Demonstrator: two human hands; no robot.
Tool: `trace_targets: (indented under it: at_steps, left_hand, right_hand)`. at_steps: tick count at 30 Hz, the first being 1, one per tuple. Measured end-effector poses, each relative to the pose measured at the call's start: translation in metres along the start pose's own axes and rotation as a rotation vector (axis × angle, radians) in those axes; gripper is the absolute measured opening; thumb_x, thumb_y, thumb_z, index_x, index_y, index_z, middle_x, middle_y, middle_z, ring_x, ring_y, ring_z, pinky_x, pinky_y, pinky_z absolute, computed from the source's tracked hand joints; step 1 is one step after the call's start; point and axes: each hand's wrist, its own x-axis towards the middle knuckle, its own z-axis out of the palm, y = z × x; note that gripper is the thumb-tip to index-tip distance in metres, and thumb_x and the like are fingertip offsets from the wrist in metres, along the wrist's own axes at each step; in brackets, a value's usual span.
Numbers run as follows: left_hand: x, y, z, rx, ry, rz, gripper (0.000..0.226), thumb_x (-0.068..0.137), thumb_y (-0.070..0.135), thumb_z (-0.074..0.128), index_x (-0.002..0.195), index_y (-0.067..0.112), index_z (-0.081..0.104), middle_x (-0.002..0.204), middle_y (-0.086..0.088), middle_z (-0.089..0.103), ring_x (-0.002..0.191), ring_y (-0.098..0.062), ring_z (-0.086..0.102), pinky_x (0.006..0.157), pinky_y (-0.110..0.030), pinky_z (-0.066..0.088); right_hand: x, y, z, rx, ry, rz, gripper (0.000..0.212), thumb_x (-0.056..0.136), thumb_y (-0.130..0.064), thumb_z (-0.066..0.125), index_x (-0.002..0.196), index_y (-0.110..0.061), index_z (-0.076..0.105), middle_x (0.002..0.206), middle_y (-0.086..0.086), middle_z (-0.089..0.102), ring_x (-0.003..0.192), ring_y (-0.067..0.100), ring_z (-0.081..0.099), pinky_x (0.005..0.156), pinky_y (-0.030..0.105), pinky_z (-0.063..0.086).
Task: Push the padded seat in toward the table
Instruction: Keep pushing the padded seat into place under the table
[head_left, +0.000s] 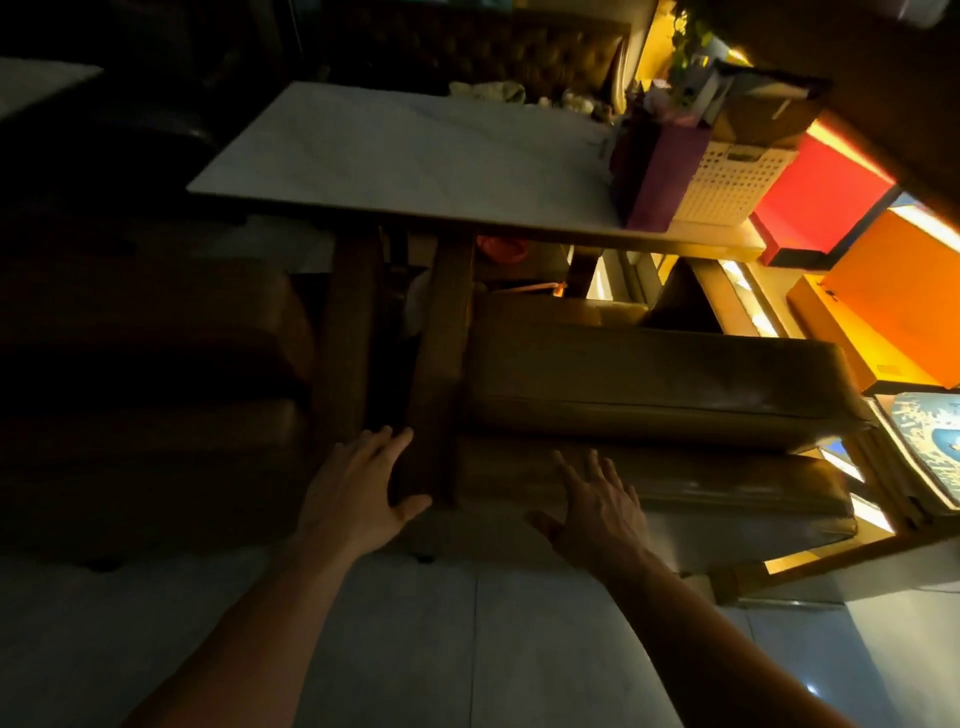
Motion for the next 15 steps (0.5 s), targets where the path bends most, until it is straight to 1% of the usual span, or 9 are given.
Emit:
trace_targets:
  at_steps: [4, 7, 11, 15]
  left_hand:
    - [-0.027, -0.085, -0.037, -0.02, 0.048, -0.004, 0.088, 0.084, 0.068, 0.056, 0.154, 0.036, 0.012, 0.163, 0.004, 0.014, 0.148, -0.021, 0.012, 0.116, -0.045, 0.023]
    - [-0.046, -0.147, -0.062, -0.013, 0.087, -0.007, 0.088, 0.083, 0.068, 0.057, 0.153, 0.038, 0.012, 0.162, 0.005, 0.016, 0.148, -0.021, 0.012, 0.115, -0.043, 0.022]
    - [-0.06, -0.225, -0.087, -0.018, 0.063, -0.058, 0.09, 0.083, 0.067, 0.056, 0.153, 0.038, 0.008, 0.163, 0.004, 0.011, 0.149, -0.021, 0.008, 0.119, -0.047, 0.019]
    - [-0.064, -0.301, -0.1, -0.014, 0.076, -0.128, 0.09, 0.083, 0.066, 0.056, 0.154, 0.037, 0.008, 0.163, 0.002, 0.01, 0.149, -0.023, 0.007, 0.119, -0.049, 0.02]
  right_hand:
    - [-0.007, -0.098, 0.006, 0.021, 0.03, -0.033, 0.091, 0.086, -0.067, 0.057, 0.155, -0.039, 0.006, 0.167, 0.01, 0.005, 0.153, 0.034, 0.008, 0.12, 0.054, 0.025]
    - [-0.01, -0.171, 0.012, 0.052, 0.048, -0.067, 0.088, 0.085, -0.069, 0.054, 0.155, -0.037, 0.009, 0.166, 0.01, 0.008, 0.152, 0.034, 0.011, 0.117, 0.053, 0.028]
    - [-0.001, -0.251, 0.023, 0.047, 0.003, -0.088, 0.093, 0.085, -0.07, 0.055, 0.156, -0.038, 0.005, 0.167, 0.01, 0.002, 0.152, 0.034, 0.006, 0.12, 0.054, 0.024]
    - [0.025, -0.314, 0.04, -0.002, -0.034, -0.154, 0.1, 0.083, -0.06, 0.066, 0.155, -0.039, 0.0, 0.166, 0.012, 0.0, 0.152, 0.036, 0.006, 0.122, 0.053, 0.019]
